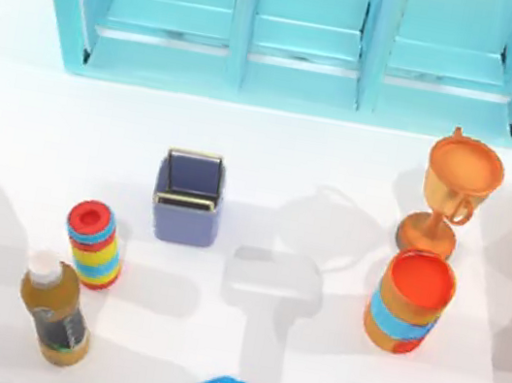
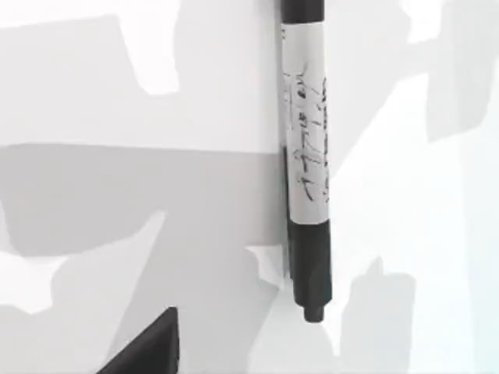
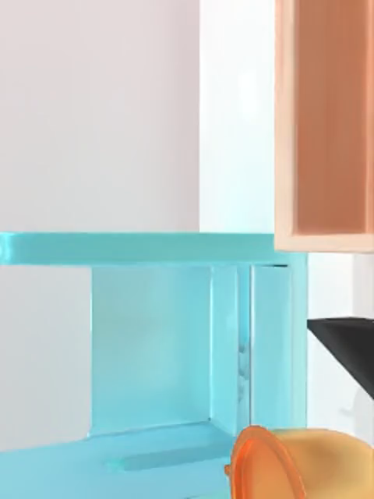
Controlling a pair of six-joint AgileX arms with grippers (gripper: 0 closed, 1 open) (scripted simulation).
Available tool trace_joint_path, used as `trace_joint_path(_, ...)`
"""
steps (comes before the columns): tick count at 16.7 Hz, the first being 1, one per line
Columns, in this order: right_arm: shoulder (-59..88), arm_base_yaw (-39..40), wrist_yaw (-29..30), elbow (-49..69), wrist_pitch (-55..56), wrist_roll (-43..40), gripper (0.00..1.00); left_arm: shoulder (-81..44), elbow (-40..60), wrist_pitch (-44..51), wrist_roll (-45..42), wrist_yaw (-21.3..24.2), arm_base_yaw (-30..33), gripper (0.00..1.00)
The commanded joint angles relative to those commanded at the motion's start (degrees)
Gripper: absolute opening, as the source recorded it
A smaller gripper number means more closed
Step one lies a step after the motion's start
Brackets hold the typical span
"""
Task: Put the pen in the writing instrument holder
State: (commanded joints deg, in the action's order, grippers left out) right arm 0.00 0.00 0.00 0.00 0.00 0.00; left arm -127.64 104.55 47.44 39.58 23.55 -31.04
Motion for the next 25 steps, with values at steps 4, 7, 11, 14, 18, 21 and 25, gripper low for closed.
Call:
trace_joint_path(4,0.00,0.00,0.00,0.00,0.00,0.00,1.00,-4.65,3.84,1.84,1.54,0.91,-1.20,1.00)
trace_joint_path(7,0.00,0.00,0.00,0.00,0.00,0.00,1.00,-4.65,3.84,1.84,1.54,0.91,-1.20,1.00)
trace_joint_path(11,0.00,0.00,0.00,0.00,0.00,0.00,1.00,-6.92,4.19,-0.49,2.54,0.68,-0.27,1.00)
trace_joint_path(14,0.00,0.00,0.00,0.00,0.00,0.00,1.00,-12.44,5.26,-5.72,4.47,0.17,1.67,1.00)
trace_joint_path(18,0.00,0.00,0.00,0.00,0.00,0.00,1.00,-17.24,5.97,-10.54,6.32,-0.34,3.51,1.00)
trace_joint_path(21,0.00,0.00,0.00,0.00,0.00,0.00,1.00,-17.24,5.97,-10.54,6.32,-0.34,3.51,1.00)
trace_joint_path(25,0.00,0.00,0.00,0.00,0.00,0.00,1.00,-17.24,5.97,-10.54,6.32,-0.34,3.51,0.70)
